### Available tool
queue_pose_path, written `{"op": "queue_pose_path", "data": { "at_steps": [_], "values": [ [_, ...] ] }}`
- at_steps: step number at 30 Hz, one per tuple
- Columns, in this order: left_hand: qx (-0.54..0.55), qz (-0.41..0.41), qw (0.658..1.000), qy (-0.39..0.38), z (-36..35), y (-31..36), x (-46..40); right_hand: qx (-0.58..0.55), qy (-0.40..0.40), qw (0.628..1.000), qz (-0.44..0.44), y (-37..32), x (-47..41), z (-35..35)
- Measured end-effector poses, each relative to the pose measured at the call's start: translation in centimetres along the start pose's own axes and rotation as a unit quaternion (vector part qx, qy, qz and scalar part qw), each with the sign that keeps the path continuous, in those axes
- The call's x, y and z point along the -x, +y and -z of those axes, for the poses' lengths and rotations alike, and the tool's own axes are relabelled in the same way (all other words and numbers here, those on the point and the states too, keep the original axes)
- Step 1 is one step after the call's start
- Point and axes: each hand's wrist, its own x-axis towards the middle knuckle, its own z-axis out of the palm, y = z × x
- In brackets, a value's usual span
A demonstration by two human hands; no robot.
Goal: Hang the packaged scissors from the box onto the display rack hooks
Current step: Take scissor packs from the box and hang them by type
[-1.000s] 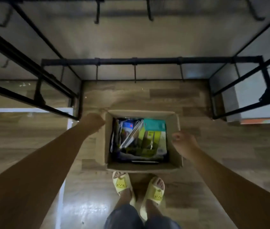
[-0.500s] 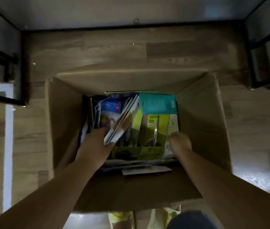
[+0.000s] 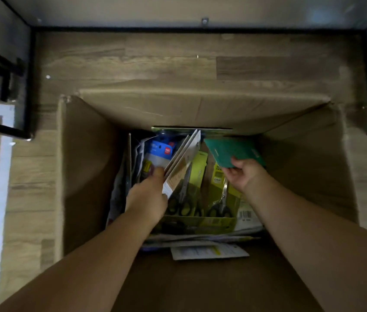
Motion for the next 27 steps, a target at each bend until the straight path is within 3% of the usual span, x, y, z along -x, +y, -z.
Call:
{"op": "queue_pose_path", "data": {
  "at_steps": [7,15,21,25,27],
  "values": [
    [0.053,-0.043,0.998,-0.001,11.8,3.0,10.5,0.134,-0.019,0.991,-0.024,-1.6,15.6,2.3],
    [0.211,-0.044,0.973,-0.078,32.1,8.9,26.9,0.246,-0.11,0.963,0.028,-6.4,41.0,0.4],
    [0.238,-0.055,0.968,-0.054,44.6,14.0,38.4,0.365,-0.133,0.909,0.152,-9.8,56.5,1.2],
    [0.306,-0.051,0.949,-0.061,50.0,17.1,44.6,0.304,-0.215,0.897,0.236,-12.3,64.4,1.2],
    [0.333,-0.07,0.939,-0.056,51.8,18.5,46.8,0.291,-0.268,0.855,0.335,-13.6,68.0,1.1]
  ]
}}
